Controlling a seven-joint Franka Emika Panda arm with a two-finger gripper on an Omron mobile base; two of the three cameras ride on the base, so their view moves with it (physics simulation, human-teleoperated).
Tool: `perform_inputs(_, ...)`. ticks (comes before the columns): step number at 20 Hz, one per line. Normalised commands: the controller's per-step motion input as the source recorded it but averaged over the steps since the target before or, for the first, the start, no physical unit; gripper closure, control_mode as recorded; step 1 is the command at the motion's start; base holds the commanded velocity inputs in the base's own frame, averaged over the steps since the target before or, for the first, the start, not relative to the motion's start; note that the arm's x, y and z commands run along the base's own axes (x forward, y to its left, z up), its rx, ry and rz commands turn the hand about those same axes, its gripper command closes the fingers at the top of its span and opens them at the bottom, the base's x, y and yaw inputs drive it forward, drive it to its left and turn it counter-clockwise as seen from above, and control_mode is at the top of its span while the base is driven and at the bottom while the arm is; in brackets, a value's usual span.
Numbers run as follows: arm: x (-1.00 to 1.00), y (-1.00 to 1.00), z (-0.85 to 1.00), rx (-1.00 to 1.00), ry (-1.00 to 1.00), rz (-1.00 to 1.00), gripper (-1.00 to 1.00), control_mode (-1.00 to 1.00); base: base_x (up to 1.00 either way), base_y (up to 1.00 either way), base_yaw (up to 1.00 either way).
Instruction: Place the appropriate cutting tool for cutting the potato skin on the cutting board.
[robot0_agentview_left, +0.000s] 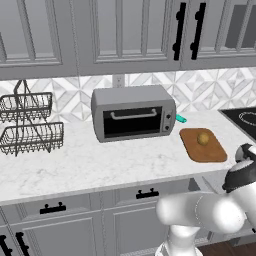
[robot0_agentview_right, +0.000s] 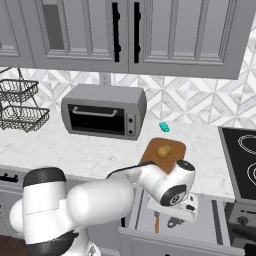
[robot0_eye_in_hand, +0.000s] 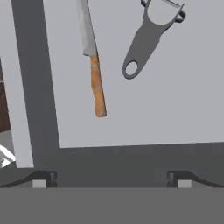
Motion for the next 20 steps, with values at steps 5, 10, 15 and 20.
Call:
perform_inputs(5,0.01,-0.07,-0.47,0.00,0.00,0.20,-1.00,-1.00,0.00,0.00,0.00)
perform_inputs(10,0.00,-0.10,-0.36,0.03,0.00,0.19,-1.00,-1.00,0.00,0.00,0.00)
perform_inputs(15,-0.06,-0.03,-0.33,0.03,0.00,0.08,-1.00,-1.00,0.00,0.00,0.00)
perform_inputs(20,-0.45,0.00,-0.13,0.02,0.05,0.00,-1.00,-1.00,0.00,0.00,0.00)
